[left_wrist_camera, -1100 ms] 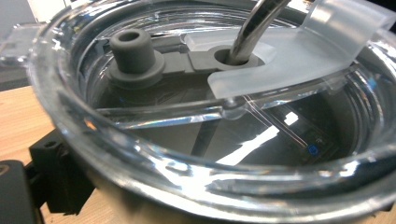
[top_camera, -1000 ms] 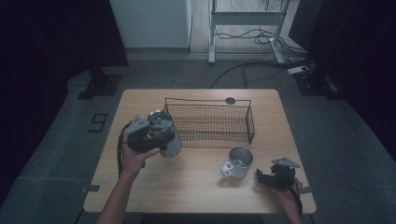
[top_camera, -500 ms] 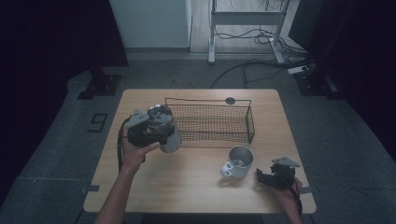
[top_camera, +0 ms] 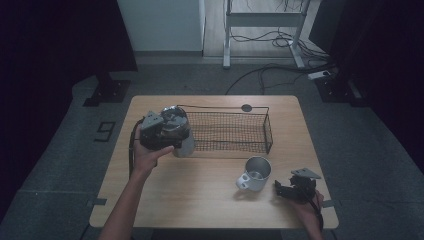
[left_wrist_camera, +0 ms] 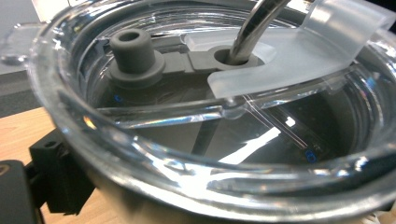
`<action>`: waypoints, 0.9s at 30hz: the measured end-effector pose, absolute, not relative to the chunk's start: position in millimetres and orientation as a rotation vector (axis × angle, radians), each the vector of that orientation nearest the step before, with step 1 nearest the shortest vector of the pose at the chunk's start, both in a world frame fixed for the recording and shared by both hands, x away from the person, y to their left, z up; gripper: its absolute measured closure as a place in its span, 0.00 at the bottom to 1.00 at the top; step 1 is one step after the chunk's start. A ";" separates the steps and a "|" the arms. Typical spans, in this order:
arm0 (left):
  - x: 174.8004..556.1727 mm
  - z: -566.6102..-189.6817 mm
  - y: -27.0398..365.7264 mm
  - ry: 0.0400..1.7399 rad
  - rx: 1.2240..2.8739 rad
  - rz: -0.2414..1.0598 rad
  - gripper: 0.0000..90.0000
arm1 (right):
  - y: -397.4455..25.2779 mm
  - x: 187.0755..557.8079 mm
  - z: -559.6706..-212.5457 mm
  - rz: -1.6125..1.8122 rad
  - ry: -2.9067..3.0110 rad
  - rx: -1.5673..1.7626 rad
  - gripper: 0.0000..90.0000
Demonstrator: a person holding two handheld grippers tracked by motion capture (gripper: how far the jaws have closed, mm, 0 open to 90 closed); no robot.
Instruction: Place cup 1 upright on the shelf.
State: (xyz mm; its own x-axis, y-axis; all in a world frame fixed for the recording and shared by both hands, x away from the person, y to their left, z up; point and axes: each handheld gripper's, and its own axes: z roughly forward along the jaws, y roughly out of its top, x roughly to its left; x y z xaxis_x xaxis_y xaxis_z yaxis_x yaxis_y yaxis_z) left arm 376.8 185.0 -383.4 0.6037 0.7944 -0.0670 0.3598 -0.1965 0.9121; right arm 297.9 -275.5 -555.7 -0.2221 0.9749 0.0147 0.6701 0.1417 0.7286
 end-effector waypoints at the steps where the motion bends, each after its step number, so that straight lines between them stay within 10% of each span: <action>1: 377.8 -383.3 184.2 0.941 1.799 0.531 0.05 | -275.6 298.0 -555.8 0.860 1.956 1.569 0.09; 27: 402.7 -371.0 170.0 0.896 1.782 0.497 0.05 | -275.3 300.0 -556.3 0.863 1.952 1.563 0.09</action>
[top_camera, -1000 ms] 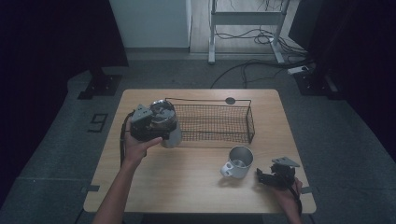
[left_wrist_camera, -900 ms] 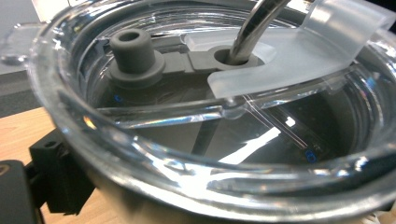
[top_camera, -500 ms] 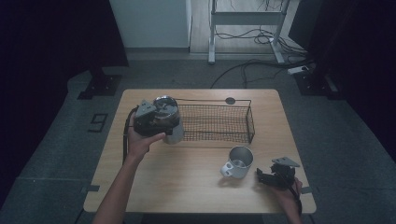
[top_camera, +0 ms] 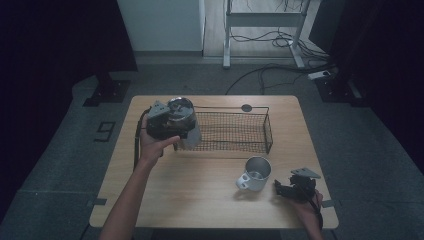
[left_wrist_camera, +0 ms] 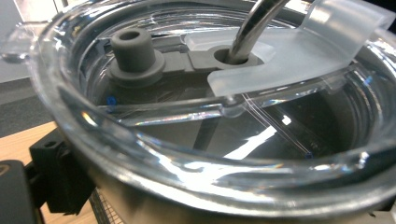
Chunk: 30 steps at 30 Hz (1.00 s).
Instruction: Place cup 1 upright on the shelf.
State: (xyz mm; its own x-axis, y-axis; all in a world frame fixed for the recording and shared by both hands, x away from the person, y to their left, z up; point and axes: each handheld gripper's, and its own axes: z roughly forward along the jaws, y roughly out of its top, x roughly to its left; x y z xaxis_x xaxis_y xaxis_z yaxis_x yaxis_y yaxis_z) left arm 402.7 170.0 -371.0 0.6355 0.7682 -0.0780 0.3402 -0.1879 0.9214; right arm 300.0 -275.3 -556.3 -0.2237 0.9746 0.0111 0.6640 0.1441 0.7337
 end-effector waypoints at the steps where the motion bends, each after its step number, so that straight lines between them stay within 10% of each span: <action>1: 403.3 -370.9 169.7 0.898 1.779 0.495 0.05 | -275.3 300.0 -556.2 0.863 1.952 1.563 0.09; 30: 446.0 -375.4 160.3 0.959 1.772 0.494 0.05 | -275.3 299.9 -556.2 0.863 1.952 1.563 0.09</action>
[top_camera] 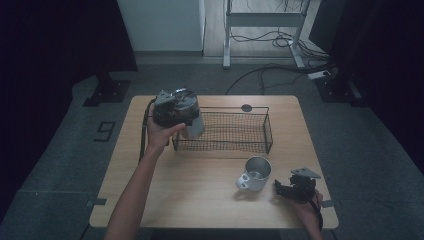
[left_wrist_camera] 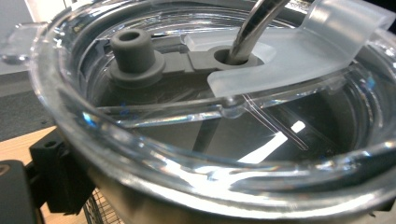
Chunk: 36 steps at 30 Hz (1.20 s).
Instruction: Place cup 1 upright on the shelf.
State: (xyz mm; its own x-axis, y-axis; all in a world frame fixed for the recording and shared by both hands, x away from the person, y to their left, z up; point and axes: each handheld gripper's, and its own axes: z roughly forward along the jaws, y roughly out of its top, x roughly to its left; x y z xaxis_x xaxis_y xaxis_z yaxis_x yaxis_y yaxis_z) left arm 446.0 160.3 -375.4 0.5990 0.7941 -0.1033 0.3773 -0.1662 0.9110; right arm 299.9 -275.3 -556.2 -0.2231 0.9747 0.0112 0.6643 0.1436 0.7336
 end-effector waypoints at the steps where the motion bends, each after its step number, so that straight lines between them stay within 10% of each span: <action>1: 447.0 -375.7 160.5 0.962 1.773 0.494 0.05 | -275.3 299.8 -556.2 0.863 1.952 1.564 0.09; 36: 483.5 -395.9 142.0 1.005 1.821 0.488 0.05 | -275.4 299.7 -556.1 0.863 1.948 1.566 0.10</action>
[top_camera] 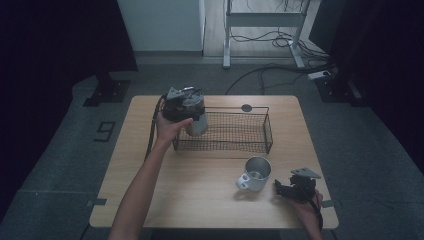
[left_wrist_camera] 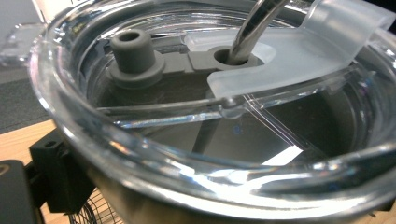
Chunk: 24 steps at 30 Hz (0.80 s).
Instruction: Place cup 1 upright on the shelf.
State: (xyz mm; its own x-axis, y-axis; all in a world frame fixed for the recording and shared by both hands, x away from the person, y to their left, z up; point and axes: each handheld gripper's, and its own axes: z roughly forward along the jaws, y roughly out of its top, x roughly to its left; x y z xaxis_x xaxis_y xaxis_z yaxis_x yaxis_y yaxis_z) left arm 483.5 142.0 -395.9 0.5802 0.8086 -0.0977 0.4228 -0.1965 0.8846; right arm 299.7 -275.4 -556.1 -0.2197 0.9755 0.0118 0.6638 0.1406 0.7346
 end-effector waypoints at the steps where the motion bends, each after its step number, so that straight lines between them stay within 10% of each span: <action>1: 484.3 -396.7 141.9 1.009 1.822 0.485 0.05 | -275.4 299.7 -556.1 0.863 1.948 1.566 0.10; 24: 494.1 -420.2 134.3 1.053 1.855 0.478 0.05 | -275.4 299.7 -556.1 0.863 1.948 1.566 0.10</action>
